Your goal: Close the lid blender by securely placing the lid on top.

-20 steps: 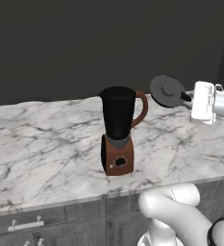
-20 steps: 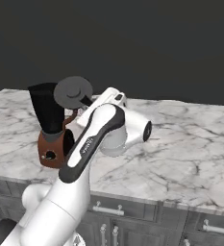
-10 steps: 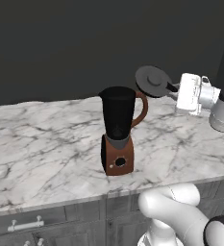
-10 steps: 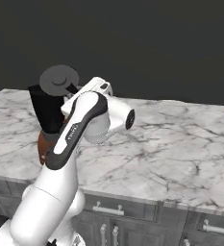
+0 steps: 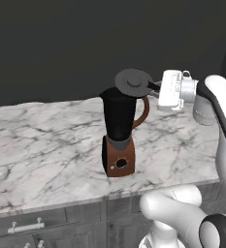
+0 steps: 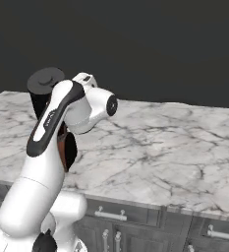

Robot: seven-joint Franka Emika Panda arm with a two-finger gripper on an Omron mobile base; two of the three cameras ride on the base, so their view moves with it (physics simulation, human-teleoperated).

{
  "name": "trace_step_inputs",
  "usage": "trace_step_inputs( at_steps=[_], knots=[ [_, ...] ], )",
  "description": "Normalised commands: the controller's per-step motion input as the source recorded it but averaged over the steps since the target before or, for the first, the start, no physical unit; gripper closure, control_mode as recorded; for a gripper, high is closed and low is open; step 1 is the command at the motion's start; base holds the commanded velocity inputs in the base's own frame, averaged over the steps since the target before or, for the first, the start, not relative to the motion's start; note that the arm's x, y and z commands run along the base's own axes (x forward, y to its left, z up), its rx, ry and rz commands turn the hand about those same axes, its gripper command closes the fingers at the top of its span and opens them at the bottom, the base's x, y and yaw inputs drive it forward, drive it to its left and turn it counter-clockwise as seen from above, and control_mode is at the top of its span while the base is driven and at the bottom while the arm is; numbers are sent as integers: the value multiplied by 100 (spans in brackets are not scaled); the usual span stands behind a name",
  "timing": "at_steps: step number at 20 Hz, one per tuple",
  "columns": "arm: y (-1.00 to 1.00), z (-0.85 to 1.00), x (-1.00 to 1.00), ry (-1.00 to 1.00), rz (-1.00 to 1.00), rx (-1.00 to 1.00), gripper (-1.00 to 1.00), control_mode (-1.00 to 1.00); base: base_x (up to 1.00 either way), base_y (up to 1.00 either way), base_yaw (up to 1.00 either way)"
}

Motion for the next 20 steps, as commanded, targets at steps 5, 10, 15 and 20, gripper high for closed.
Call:
trace_step_inputs(
  at_steps=[5, 10, 15, 20],
  knots=[
    [37, 12, 26, 6, 2, -2, 100, -100, 0, 0, 0],
    [24, 4, 40, 13, 1, -2, 100, -100, 0, 0, 0],
    [13, 0, 44, 14, 1, -3, 100, -100, 0, 0, 0],
    [0, 0, 43, 8, 7, -1, 100, -100, 0, 0, 0]
  ],
)
